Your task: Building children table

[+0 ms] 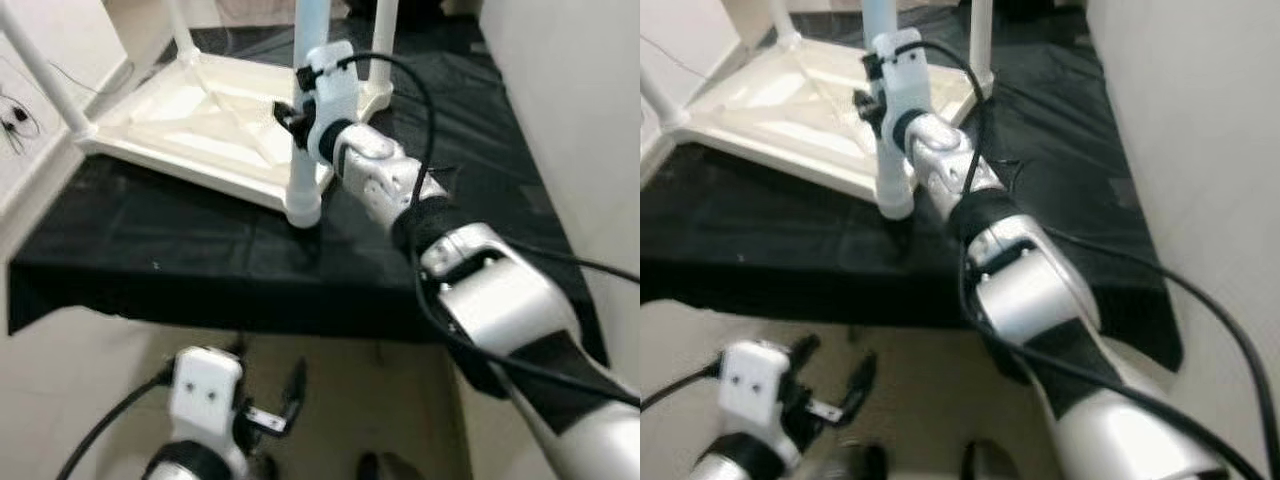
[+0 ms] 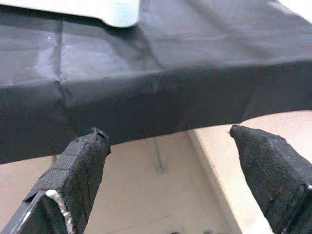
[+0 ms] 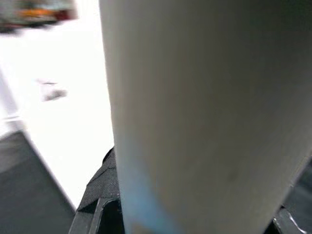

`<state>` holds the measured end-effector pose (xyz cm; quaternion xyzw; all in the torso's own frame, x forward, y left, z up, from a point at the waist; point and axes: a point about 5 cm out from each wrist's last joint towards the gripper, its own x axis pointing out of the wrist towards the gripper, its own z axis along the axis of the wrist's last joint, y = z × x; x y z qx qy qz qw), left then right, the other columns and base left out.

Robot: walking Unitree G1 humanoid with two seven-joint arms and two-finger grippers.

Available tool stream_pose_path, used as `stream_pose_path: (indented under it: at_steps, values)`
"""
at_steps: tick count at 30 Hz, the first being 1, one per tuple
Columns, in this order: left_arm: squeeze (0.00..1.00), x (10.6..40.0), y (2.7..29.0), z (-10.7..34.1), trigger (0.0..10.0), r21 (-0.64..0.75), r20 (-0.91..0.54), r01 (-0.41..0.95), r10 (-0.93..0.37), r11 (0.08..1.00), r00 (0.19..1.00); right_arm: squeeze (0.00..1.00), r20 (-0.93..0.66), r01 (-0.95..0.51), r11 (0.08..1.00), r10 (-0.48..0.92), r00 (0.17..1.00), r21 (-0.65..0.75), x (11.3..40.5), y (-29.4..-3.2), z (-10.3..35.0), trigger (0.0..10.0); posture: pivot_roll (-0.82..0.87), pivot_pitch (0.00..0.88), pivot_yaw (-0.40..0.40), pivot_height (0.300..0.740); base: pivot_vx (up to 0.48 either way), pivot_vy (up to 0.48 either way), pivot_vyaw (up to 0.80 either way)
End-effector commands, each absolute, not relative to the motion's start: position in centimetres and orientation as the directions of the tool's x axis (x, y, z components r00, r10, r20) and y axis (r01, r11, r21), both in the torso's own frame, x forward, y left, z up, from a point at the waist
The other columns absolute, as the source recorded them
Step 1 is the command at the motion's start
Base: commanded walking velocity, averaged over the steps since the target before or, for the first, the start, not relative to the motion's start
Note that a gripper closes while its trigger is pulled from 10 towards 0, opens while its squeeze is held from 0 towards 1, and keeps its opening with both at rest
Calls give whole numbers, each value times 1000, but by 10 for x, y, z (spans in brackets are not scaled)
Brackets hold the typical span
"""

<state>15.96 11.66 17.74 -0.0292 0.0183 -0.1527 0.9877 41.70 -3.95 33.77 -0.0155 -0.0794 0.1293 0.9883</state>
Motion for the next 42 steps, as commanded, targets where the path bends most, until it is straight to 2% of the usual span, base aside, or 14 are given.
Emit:
stream_pose_path:
  at_steps: [1,3,11,12,13,14,21,29,32,37,38,39,40,42]
  values:
    - [0,158,119,173,10000,-59,-59,290,-293,955,954,0,-93,-111,986,100,991,-126,423,-55,286,10000,66,302,-40,734,0,0,0]
    - [0,158,120,172,10000,-57,-59,288,-291,956,955,0,-115,-73,994,64,991,-78,422,-52,281,10000,66,302,-40,734,0,0,0]
    - [0,159,120,172,10000,-56,-56,287,-290,956,955,0,-74,83,988,-94,993,-132,420,-53,280,10000,64,301,-42,734,0,0,0]
    - [0,159,120,172,10000,-56,-54,284,-287,957,956,0,-82,227,971,-233,969,-81,417,-54,276,10000,63,302,-43,734,0,0,0]
    - [0,159,120,172,10000,-56,-54,284,-287,957,956,0,-82,227,971,-233,969,-81,417,-54,276,10000,63,302,-43,734,0,0,0]
    - [0,160,120,172,10000,-54,-54,280,-283,959,958,0,-102,324,946,-323,941,-11,414,-53,271,10000,63,302,-43,734,0,0,0]
    - [0,163,118,171,10000,-55,-46,269,-272,961,961,0,-35,508,861,-507,861,25,407,-57,267,10000,73,288,-38,734,0,0,0]
    - [0,165,112,170,10000,-71,-42,261,-264,963,964,0,40,722,692,-721,692,9,399,-68,276,10000,101,270,-51,734,0,0,0]
    - [0,165,111,169,10000,-71,-43,263,-267,962,963,0,29,735,678,-735,678,19,398,-66,279,10000,106,264,-57,734,0,0,0]
    - [0,165,109,167,10000,-69,-48,267,-271,961,961,0,-19,673,737,-673,739,63,399,-55,278,10000,104,255,-62,734,0,0,0]
    - [0,164,110,167,10000,-68,-48,267,-270,961,962,0,-48,634,769,-632,773,82,400,-51,276,10000,104,255,-62,734,0,0,0]
    - [0,164,110,167,10000,-64,-49,265,-268,962,962,0,-62,533,835,-529,846,136,403,-44,273,10000,104,255,-62,734,0,0,0]
    - [0,164,110,167,10000,-64,-49,265,-268,962,962,0,-62,533,835,-529,846,136,403,-44,273,10000,104,255,-62,734,0,0,0]
    - [0,164,111,166,10000,-59,-52,261,-264,963,963,0,-16,294,930,-298,954,221,405,-29,269,10000,92,253,-61,734,0,0,0]
